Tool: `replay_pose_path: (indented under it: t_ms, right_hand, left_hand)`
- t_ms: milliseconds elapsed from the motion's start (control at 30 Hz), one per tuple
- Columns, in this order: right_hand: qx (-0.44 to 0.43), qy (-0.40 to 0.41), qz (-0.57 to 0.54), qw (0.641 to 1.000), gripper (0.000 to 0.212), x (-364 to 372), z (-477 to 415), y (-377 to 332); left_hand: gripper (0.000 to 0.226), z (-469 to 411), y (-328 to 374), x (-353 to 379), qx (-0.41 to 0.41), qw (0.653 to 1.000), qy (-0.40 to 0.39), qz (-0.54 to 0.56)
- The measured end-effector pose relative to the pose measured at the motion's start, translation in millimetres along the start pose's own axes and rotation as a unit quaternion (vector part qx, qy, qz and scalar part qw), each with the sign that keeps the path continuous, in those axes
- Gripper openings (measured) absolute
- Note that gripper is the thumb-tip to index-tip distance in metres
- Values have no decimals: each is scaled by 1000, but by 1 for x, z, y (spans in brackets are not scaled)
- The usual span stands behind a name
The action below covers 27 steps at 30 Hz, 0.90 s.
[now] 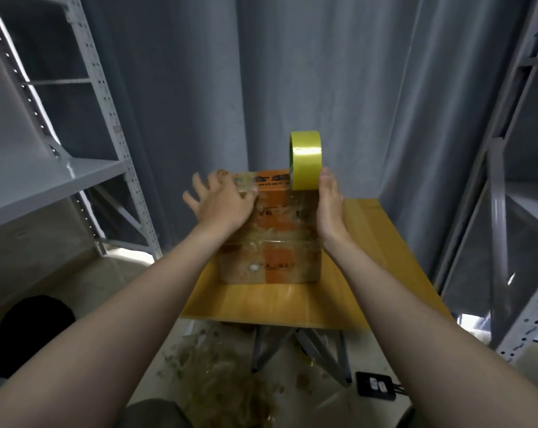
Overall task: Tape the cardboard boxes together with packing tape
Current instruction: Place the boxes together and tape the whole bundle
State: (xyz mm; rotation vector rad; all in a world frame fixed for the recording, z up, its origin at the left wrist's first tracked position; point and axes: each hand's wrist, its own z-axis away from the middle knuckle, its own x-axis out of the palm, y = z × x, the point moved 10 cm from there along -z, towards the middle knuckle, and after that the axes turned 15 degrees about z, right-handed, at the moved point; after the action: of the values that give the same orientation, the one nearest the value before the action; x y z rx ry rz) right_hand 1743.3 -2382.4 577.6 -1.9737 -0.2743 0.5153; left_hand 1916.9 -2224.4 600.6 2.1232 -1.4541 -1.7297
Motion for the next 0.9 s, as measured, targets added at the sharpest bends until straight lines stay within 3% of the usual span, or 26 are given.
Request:
replay_pose_path:
  t_ms: [100,167,267,367,633,900]
  right_hand:
    - [-26,-16,33,999,30,5,-8,-1]
    - [-47,-10,64,997,23,4,-11,-2]
    - [-89,58,93,990,26,-7,-9,-15]
    - [-110,57,88,988,25,-4,-9,-31]
    - [-91,66,-16,994,37,-12,-8,-39]
    - [-96,71,5,993,48,-9,21,-46]
  left_hand:
    - [54,-6,48,20,181,982,-59,-7]
    - [50,-6,64,37,211,971,-111,10]
    - [45,-3,72,45,220,972,-73,-36]
    - [42,-2,73,43,217,975,-37,-33]
    - [45,0,74,50,218,971,-88,-49]
    - [41,-13,69,46,186,978,-84,-33]
